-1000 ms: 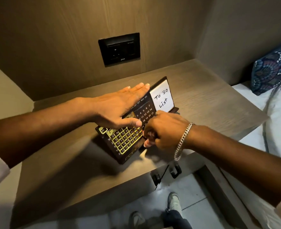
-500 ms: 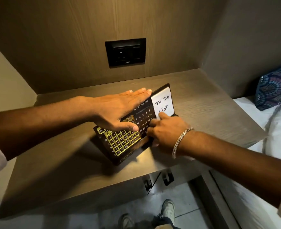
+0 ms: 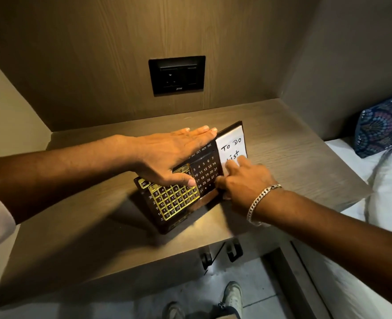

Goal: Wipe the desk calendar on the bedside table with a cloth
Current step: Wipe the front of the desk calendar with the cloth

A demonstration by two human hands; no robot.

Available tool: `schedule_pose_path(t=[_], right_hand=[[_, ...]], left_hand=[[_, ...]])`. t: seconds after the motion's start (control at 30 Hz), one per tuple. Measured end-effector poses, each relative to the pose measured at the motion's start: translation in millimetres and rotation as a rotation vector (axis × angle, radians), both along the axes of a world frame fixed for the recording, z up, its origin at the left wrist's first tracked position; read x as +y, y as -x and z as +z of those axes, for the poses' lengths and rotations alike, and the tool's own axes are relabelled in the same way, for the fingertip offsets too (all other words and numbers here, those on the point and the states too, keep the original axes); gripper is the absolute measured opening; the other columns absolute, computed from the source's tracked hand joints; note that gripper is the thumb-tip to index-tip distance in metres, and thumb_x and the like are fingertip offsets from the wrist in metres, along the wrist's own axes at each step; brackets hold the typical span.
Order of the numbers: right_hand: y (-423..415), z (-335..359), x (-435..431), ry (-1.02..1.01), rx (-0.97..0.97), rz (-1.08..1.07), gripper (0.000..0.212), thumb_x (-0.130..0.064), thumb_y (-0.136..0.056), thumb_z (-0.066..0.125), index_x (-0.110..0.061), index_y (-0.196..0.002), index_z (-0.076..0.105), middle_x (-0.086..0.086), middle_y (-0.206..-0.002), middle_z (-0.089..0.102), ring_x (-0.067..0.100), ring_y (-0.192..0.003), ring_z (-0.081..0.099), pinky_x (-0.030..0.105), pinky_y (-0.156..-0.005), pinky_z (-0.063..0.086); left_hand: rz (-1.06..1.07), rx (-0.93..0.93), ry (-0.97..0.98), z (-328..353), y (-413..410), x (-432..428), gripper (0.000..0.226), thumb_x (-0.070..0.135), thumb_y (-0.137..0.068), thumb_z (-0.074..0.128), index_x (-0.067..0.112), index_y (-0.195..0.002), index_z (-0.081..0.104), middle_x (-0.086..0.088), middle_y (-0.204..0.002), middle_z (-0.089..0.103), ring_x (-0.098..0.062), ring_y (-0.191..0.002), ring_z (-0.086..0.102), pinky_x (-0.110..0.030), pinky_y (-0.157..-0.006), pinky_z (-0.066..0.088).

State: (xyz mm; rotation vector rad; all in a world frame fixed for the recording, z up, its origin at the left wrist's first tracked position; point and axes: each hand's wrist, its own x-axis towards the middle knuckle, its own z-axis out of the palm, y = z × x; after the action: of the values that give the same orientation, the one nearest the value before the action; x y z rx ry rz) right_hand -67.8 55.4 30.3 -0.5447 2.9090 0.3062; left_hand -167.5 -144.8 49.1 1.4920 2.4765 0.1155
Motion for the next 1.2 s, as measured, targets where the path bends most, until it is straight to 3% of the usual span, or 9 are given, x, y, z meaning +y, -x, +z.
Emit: schedule_pose_path(t=[0.17, 0.33, 0.5, 0.67, 0.83, 0.97, 1.1, 1.2], right_hand=[[-4, -5, -11, 0.129, -0.027, -0.161, 0.037, -0.046, -0.088, 0.053, -0.028, -0.121, 0.058, 0.005, -0.118, 0.047, 0.026, -0.114, 0.042, 0.041, -0.083, 0.046], [-22, -14, -32, 0.261, -0.069, -0.125, 0.035, -0.048, -0.084, 0.056, -0.035, -0.116, 0.059, 0.001, -0.099, 0.036, 0.024, -0.106, 0.043, 0.034, -0.071, 0.036], [-7, -1, -6, 0.174, -0.067, -0.209, 0.035, -0.051, -0.086, 0.056, -0.043, -0.119, 0.059, 0.004, -0.113, 0.047, 0.027, -0.112, 0.045, 0.036, -0.080, 0.042], [-32, -12, -42, 0.418, -0.179, -0.135, 0.036, -0.054, -0.081, 0.059, -0.042, -0.115, 0.061, -0.002, -0.101, 0.041, 0.022, -0.106, 0.047, 0.038, -0.085, 0.046], [-31, -16, -26, 0.241, -0.028, -0.105, 0.040, -0.044, -0.085, 0.054, -0.045, -0.125, 0.052, 0.002, -0.112, 0.043, 0.023, -0.108, 0.042, 0.033, -0.071, 0.040], [-14, -9, -1, 0.084, 0.043, -0.218, 0.039, -0.044, -0.090, 0.052, -0.041, -0.128, 0.050, 0.006, -0.115, 0.044, 0.024, -0.110, 0.043, 0.034, -0.072, 0.043], [-26, -17, -24, 0.213, 0.060, -0.335, 0.035, -0.044, -0.088, 0.051, -0.033, -0.122, 0.054, 0.005, -0.116, 0.044, 0.026, -0.111, 0.042, 0.033, -0.075, 0.039], [-46, -26, -48, 0.319, 0.051, -0.274, 0.035, -0.046, -0.087, 0.051, -0.034, -0.120, 0.054, 0.004, -0.112, 0.043, 0.023, -0.107, 0.042, 0.034, -0.073, 0.038]], left_hand=[[0.010, 0.024, 0.002, -1, -1, 1, 0.106, 0.073, -0.081, 0.041, 0.020, -0.149, -0.021, -0.003, -0.161, -0.019, -0.010, -0.146, -0.020, -0.028, -0.114, -0.015], [-0.005, 0.042, 0.008, 0, -2, 2, 0.106, 0.074, -0.080, 0.037, 0.019, -0.149, -0.021, -0.005, -0.161, -0.018, -0.011, -0.146, -0.019, -0.029, -0.114, -0.015], [-0.016, 0.055, 0.005, 0, -3, 2, 0.105, 0.074, -0.081, 0.039, 0.018, -0.150, -0.019, -0.005, -0.162, -0.016, -0.011, -0.145, -0.019, -0.028, -0.113, -0.015], [-0.026, 0.087, 0.010, -3, -3, 4, 0.105, 0.072, -0.082, 0.038, 0.017, -0.149, -0.020, -0.006, -0.162, -0.015, -0.011, -0.145, -0.019, -0.033, -0.116, -0.014], [-0.024, 0.071, 0.005, -3, -3, 1, 0.105, 0.071, -0.082, 0.040, 0.015, -0.150, -0.018, -0.008, -0.162, -0.014, -0.013, -0.146, -0.017, -0.033, -0.116, -0.012], [-0.025, 0.052, 0.002, -4, -1, 3, 0.105, 0.071, -0.082, 0.041, 0.017, -0.150, -0.018, -0.006, -0.162, -0.014, -0.009, -0.143, -0.020, -0.030, -0.112, -0.016], [-0.030, 0.061, -0.016, -6, -1, 5, 0.105, 0.070, -0.082, 0.044, 0.019, -0.150, -0.018, -0.005, -0.162, -0.013, -0.007, -0.141, -0.021, -0.029, -0.112, -0.016], [-0.040, 0.079, -0.014, -8, 1, 5, 0.105, 0.072, -0.081, 0.042, 0.021, -0.149, -0.019, -0.004, -0.162, -0.014, -0.008, -0.142, -0.022, -0.029, -0.112, -0.017]])
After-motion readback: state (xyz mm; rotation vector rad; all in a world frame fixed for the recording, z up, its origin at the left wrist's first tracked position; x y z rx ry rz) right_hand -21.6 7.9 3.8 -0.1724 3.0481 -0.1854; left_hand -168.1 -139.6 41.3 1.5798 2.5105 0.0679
